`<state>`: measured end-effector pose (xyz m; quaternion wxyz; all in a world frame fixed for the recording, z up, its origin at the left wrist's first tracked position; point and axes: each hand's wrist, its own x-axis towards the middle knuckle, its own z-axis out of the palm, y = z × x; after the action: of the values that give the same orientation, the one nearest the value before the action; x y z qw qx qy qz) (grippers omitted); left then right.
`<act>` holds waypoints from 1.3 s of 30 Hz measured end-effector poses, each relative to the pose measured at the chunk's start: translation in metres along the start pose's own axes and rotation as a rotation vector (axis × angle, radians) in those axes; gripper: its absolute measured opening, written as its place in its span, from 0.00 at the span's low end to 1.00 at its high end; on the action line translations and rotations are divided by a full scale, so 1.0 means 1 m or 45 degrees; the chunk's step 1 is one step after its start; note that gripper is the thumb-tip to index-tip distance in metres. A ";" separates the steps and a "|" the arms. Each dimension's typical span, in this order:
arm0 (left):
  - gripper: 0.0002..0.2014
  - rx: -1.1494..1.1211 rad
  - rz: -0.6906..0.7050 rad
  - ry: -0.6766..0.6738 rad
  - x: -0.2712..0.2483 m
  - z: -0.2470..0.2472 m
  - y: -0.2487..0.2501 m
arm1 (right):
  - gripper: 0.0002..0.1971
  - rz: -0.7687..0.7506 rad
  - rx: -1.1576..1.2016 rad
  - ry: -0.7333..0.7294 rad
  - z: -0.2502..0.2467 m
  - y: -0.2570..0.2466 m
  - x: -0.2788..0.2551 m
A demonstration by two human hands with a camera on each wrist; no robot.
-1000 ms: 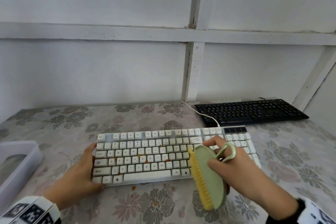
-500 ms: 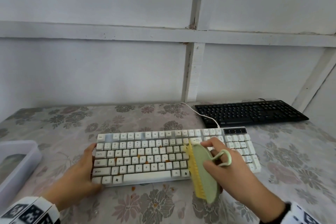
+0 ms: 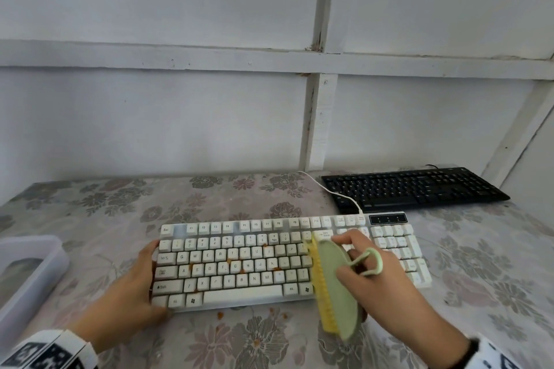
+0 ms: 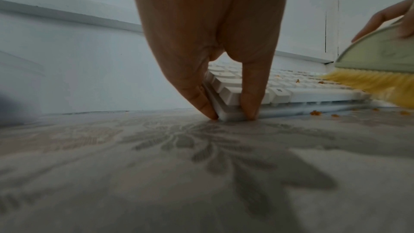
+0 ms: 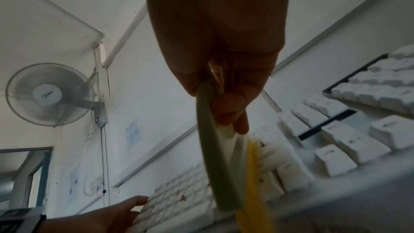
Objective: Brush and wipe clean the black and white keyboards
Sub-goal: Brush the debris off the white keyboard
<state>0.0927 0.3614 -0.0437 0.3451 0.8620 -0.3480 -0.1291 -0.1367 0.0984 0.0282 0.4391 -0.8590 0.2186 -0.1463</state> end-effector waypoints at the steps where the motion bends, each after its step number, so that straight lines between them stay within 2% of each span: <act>1: 0.52 -0.006 -0.006 -0.004 0.000 0.000 0.000 | 0.14 0.030 0.026 -0.022 -0.003 -0.001 -0.003; 3: 0.51 -0.023 -0.021 -0.015 -0.001 -0.001 0.001 | 0.15 0.043 0.055 0.012 -0.011 -0.005 -0.003; 7: 0.49 -0.050 -0.026 -0.025 -0.002 -0.001 0.003 | 0.17 -0.066 0.124 0.203 -0.017 -0.023 0.013; 9: 0.48 -0.062 -0.027 -0.030 -0.003 -0.001 0.005 | 0.17 -0.093 0.146 0.180 -0.011 -0.029 0.023; 12: 0.47 -0.080 -0.037 -0.038 -0.004 -0.002 0.007 | 0.15 -0.115 0.011 0.141 0.002 -0.026 0.031; 15: 0.46 -0.080 -0.053 -0.068 -0.005 -0.003 0.012 | 0.12 -0.075 0.005 0.079 0.009 -0.015 0.025; 21: 0.46 -0.052 -0.083 -0.086 -0.005 -0.005 0.012 | 0.13 0.024 -0.013 -0.119 0.011 -0.010 0.001; 27: 0.47 -0.051 -0.089 -0.091 -0.006 -0.004 0.014 | 0.15 -0.046 0.062 0.127 -0.006 -0.034 0.020; 29: 0.47 -0.044 -0.089 -0.096 -0.006 -0.005 0.015 | 0.16 -0.044 0.115 0.154 -0.005 -0.036 0.030; 34: 0.44 -0.055 -0.079 -0.080 -0.006 -0.005 0.019 | 0.12 -0.039 -0.006 0.113 0.008 -0.023 0.031; 39: 0.44 -0.084 -0.078 -0.078 -0.006 -0.004 0.018 | 0.12 0.039 -0.040 -0.063 0.015 -0.012 0.005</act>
<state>0.0809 0.3584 -0.0289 0.3584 0.8561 -0.3275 -0.1773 -0.1226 0.1125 0.0302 0.4332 -0.8657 0.2231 -0.1149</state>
